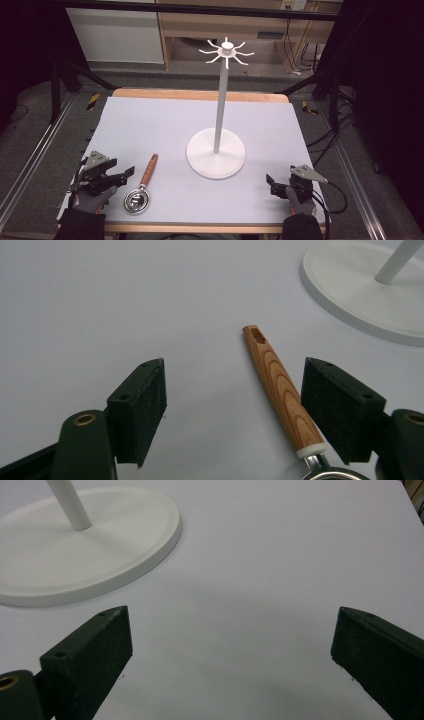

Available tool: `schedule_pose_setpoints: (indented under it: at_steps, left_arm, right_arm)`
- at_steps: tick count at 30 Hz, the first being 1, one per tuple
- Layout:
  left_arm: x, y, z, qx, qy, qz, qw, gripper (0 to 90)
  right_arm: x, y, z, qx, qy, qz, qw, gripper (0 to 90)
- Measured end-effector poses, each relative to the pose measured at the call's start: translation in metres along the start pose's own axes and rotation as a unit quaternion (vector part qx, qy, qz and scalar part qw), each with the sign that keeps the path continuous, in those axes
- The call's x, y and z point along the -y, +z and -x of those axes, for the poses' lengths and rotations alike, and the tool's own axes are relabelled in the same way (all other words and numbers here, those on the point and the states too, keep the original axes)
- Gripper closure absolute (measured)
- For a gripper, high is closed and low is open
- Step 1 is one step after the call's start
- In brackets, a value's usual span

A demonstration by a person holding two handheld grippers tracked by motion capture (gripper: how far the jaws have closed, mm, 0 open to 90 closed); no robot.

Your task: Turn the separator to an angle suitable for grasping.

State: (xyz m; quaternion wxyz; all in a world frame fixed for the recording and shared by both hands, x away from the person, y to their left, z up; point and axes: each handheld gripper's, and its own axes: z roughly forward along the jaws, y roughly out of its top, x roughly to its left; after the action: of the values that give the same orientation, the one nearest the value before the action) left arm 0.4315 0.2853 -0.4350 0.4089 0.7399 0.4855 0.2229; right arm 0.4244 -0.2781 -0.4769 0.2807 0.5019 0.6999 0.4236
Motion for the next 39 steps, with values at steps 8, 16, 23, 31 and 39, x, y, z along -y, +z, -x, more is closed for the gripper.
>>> schedule_pose_setpoints:
  at_steps: [8,16,23,31,39]
  left_arm:
    - [-0.006,0.001,0.011,-0.006,0.015,-0.007,0.9998,28.0]
    - [-0.016,0.004,0.022,0.004,0.026,-0.005,0.9996,28.3]
    - [-0.027,0.006,0.028,-0.002,0.033,-0.008,0.9994,30.2]
    - [-0.040,0.010,0.032,-0.010,0.036,-0.004,0.9993,30.5]
    - [-0.037,0.019,0.038,-0.031,0.051,-0.031,0.9977,22.5]
  right_arm:
    - [0.000,0.000,0.000,0.002,0.001,-0.002,1.0000,3.5]
    - [0.000,0.000,0.000,-0.002,0.007,-0.004,1.0000,3.5]
    - [0.000,0.000,0.000,-0.001,0.007,-0.004,1.0000,3.5]
    - [0.000,0.000,0.001,0.001,0.007,-0.005,1.0000,3.5]
    - [0.000,0.000,0.001,-0.003,0.008,-0.009,0.9999,3.5]
